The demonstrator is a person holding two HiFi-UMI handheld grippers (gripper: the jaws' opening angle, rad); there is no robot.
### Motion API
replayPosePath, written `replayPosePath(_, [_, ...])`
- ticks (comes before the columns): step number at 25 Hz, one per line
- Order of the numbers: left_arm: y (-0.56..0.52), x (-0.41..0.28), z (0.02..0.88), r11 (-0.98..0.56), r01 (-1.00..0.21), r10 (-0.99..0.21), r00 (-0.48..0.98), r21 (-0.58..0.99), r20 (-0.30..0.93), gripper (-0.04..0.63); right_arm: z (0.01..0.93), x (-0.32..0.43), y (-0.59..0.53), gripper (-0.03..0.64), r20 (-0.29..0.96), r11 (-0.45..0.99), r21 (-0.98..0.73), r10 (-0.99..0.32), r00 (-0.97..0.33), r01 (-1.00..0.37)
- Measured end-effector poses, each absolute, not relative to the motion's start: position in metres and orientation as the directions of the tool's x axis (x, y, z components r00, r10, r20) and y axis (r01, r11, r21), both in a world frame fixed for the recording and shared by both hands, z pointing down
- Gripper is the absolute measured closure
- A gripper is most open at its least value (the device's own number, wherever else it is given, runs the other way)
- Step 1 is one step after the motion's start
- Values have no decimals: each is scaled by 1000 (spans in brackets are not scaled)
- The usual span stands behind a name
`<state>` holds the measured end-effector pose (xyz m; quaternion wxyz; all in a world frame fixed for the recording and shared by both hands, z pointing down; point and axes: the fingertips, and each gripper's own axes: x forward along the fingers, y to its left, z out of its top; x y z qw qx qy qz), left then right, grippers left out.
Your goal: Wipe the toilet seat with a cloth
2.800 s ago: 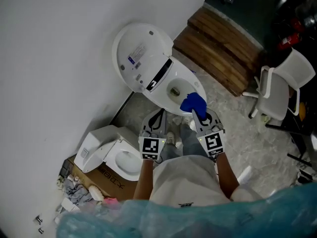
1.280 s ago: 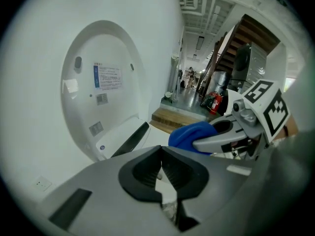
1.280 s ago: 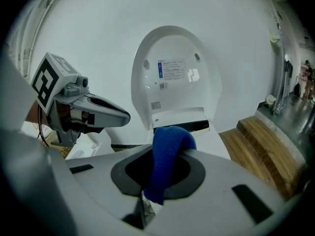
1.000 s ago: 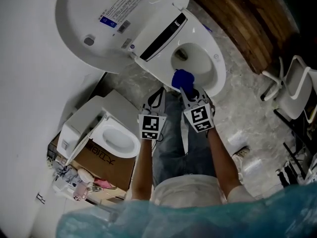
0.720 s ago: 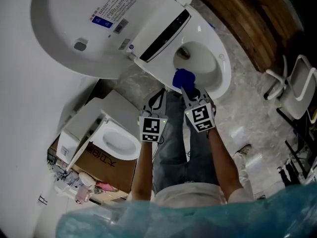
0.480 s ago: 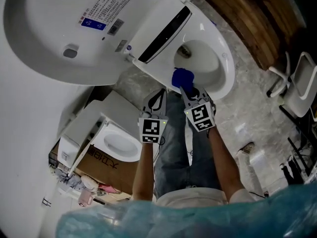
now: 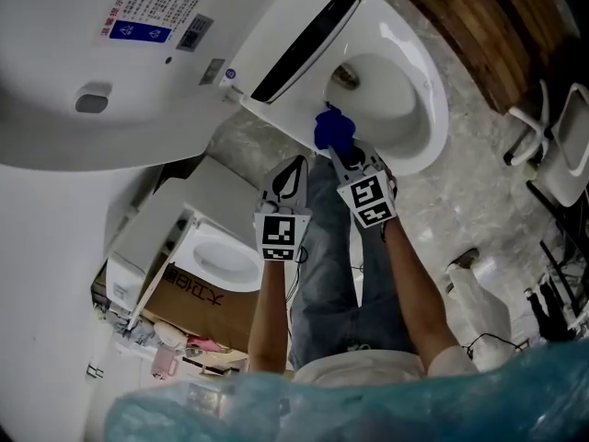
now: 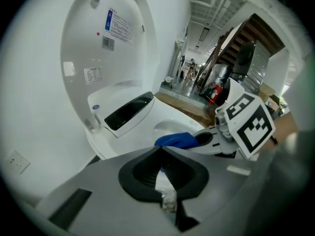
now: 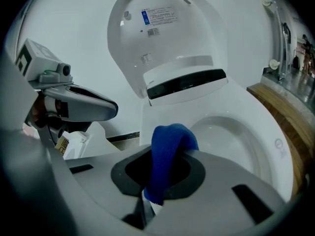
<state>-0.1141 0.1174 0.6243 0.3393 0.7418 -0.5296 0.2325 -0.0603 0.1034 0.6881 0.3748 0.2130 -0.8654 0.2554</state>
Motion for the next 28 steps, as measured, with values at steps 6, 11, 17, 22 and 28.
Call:
replayPosePath(6, [122, -112, 635, -203, -944, -614, 331, 261, 717, 584, 708, -63, 110, 597, 775, 779, -306, -130, -618, -547])
replayPosePath(11, [123, -109, 637, -202, -944, -609, 330, 261, 722, 584, 725, -57, 123, 597, 815, 780, -299, -91, -572, -550])
replayPosePath(17, [124, -104, 638, -207, -943, -602, 334, 262, 726, 584, 729, -49, 129, 598, 828, 764, -304, -83, -554, -569])
replayPosePath(22, [125, -96, 638, -220, -940, -594, 342, 262, 728, 584, 727, -34, 137, 598, 840, 757, -298, -82, -536, -582])
replayPosePath(28, [127, -78, 638, -253, -930, -578, 367, 268, 729, 584, 726, -14, 147, 598, 843, 746, -294, -94, -530, -598])
